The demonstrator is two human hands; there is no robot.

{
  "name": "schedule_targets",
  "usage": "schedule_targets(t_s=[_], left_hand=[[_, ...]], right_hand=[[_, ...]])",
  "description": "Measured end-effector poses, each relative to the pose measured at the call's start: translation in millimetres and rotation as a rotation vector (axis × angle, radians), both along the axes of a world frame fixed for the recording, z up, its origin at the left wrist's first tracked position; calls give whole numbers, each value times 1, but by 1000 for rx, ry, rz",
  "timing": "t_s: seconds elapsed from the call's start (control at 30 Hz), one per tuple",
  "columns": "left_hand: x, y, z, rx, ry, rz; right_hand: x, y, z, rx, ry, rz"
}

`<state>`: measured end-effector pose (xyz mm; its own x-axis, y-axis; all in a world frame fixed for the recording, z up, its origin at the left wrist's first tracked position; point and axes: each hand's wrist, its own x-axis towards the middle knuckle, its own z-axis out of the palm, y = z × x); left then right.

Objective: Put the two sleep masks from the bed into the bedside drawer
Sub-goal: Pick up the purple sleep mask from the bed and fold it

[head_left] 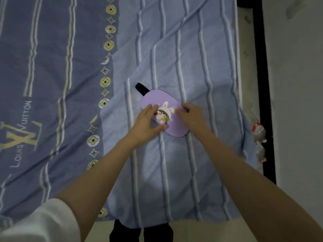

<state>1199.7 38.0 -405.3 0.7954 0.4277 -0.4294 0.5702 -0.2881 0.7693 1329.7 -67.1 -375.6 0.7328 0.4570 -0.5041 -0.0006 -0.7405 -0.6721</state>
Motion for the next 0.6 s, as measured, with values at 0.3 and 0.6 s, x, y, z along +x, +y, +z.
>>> schedule_targets(t_s=[0.3,0.6], left_hand=[[-15,11,120,-146,-214,95],[-55,38,258,-274,-384,270]], right_hand=[[-27,13,124,120,-55,311],[-69,25,245,321,-260,209]])
